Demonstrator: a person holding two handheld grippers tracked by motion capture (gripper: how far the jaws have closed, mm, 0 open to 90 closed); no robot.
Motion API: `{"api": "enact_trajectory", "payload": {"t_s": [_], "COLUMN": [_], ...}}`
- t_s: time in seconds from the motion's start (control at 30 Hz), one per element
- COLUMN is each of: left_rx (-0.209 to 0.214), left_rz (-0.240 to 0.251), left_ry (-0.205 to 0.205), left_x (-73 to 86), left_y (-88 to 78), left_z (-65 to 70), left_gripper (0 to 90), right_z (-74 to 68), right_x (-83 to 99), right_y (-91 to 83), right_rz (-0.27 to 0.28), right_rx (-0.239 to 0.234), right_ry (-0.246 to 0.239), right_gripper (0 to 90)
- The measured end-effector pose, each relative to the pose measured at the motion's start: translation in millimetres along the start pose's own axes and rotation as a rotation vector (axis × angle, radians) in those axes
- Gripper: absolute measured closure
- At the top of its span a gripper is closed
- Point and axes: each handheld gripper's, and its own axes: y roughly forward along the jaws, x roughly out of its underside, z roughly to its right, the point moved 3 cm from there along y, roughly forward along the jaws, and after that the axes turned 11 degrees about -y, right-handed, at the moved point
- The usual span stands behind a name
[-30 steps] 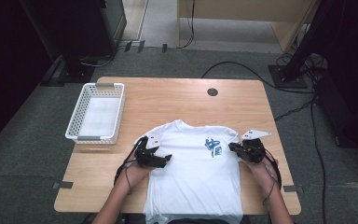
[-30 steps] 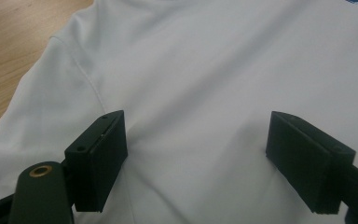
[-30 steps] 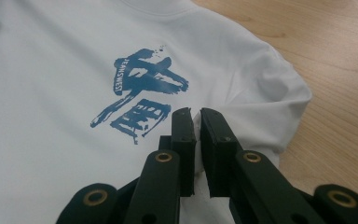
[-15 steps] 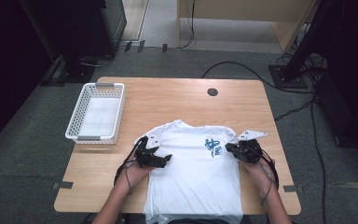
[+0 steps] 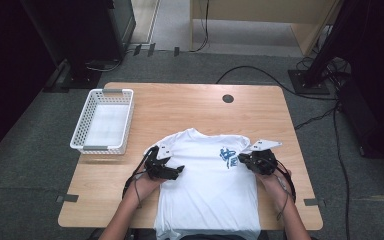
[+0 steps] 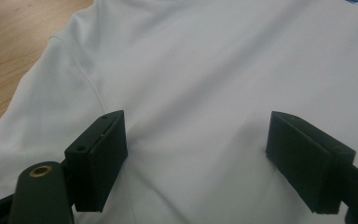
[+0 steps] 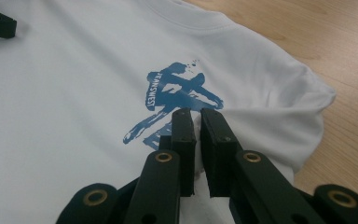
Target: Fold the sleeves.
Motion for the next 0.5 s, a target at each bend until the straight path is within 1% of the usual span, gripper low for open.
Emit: {"api": "enact_trajectory", "payload": {"t_s": [0.5], "left_rx": [0.000], "left_rz": [0.000], "left_ry": [0.000], "left_x": [0.0], "left_y": [0.0], "left_z": [0.0], "left_gripper": [20.9], "right_z": [-8.6], "right_x": [-7.9], "right_y": [7.8], "right_rz": [0.002], "right_rx": [-0.016], "right_ry": [-0.027], "right_gripper": [85.3]}}
